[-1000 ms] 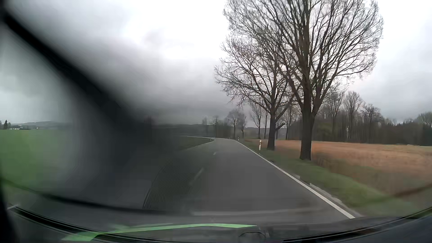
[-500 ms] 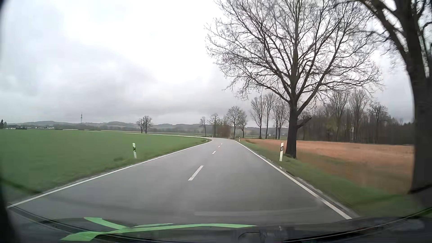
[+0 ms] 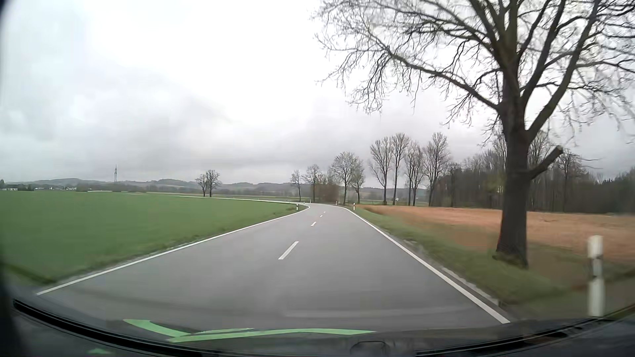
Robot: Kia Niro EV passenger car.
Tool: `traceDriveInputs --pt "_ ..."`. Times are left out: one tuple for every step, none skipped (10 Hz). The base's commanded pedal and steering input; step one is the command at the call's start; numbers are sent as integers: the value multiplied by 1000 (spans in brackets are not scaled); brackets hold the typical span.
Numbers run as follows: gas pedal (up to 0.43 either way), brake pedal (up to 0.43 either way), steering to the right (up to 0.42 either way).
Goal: Follow the waypoints while adhering to traffic rules and regulations
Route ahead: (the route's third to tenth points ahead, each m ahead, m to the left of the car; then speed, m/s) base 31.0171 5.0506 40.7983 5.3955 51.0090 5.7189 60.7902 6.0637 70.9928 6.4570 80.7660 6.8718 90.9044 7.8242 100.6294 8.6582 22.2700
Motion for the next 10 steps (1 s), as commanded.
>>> traceDriveInputs --pt "8 0 -1" --pt "59 0 -1" --pt "98 0 -1" --pt "98 0 -1" --pt "98 0 -1" --pt "98 0 -1" --pt "98 0 -1" --pt "98 0 -2" --pt "110 0 -2" --pt "118 0 -2"
